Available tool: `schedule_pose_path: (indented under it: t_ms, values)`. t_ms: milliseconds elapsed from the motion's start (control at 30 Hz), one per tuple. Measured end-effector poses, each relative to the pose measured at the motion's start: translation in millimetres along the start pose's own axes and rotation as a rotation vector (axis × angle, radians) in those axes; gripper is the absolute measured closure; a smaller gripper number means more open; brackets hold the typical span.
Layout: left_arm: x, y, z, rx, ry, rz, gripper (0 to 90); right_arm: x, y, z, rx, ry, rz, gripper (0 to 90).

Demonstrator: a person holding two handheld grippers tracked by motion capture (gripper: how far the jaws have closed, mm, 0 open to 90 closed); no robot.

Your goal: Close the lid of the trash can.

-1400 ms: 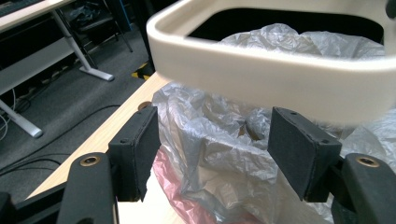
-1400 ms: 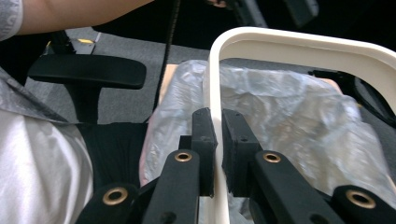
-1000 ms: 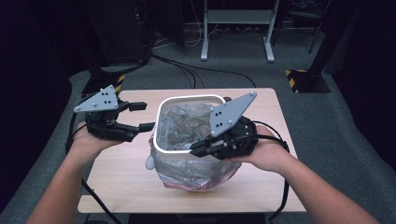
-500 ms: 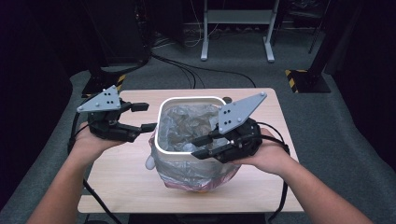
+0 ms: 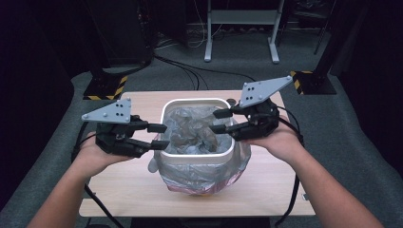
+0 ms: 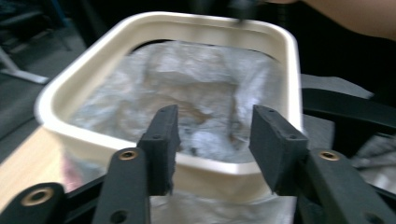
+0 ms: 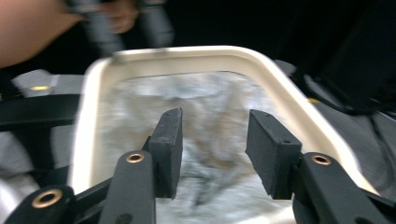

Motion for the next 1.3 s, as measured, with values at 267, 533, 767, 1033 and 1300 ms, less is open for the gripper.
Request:
schedule_pose_path:
  t_ms: [267,533,767,1033,1300]
  values:
    - [-3.1,-11.8,3.2,0.082,-0.004,-0.016,48.3,15.8,-47.7,13.5,0.13,0.03,0.082,51.2]
    - [5.0,-18.5,13.2,0.097,0.043,0.017,51.0,24.3,-71.8,29.4,0.141,0.065,0.152,60.6]
    - [4.7,-19.9,19.5,0.102,0.059,0.04,56.2,24.6,-70.1,33.9,0.11,0.077,0.135,73.0]
    - [3.8,-25.1,36.5,0.124,0.108,0.088,65.8,24.8,-75.4,35.2,0.086,0.085,0.149,73.7]
    - [3.0,-26.6,35.2,0.155,0.1,0.122,75.2,24.4,-79.4,45.2,0.068,0.118,0.128,75.7]
Point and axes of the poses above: each handheld gripper's, and its own axes: z roughly forward along the jaws, x roughly out of its underside, y roughly to its left, the point moved 7 cm from there along z, roughly forward along the jaws, and after that the axes turned 2 degrees about -y, right-handed, at the moved point
